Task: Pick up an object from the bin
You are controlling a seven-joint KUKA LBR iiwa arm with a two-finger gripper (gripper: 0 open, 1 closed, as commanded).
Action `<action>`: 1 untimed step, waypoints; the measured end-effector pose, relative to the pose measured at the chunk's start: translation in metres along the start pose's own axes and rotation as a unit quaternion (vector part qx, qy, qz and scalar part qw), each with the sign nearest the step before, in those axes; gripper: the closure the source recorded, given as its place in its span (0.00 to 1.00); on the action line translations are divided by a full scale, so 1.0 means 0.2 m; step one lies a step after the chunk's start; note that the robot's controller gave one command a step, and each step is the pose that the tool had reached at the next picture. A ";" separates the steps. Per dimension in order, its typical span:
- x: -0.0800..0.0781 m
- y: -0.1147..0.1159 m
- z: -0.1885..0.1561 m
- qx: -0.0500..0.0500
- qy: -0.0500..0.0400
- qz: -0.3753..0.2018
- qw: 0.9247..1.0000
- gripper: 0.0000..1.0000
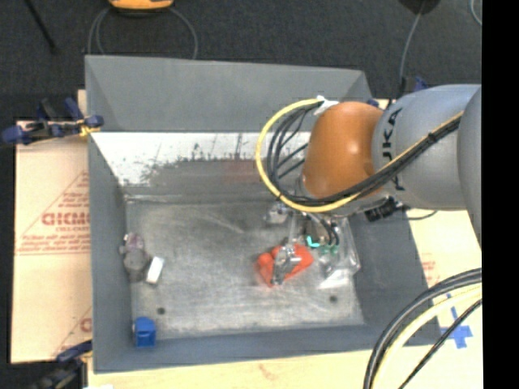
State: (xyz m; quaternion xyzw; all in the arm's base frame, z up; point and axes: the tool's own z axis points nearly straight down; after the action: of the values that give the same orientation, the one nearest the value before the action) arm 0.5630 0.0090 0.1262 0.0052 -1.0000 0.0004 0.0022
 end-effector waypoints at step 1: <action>0.01 -0.19 0.27 0.000 -0.008 -0.046 0.999 0.00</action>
Offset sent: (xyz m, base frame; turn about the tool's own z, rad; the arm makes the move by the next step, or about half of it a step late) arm -0.0058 -0.0367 -0.0562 -0.0933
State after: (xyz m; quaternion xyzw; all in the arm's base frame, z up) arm 0.5605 -0.0290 0.0722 0.0512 -0.9987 -0.0002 -0.0053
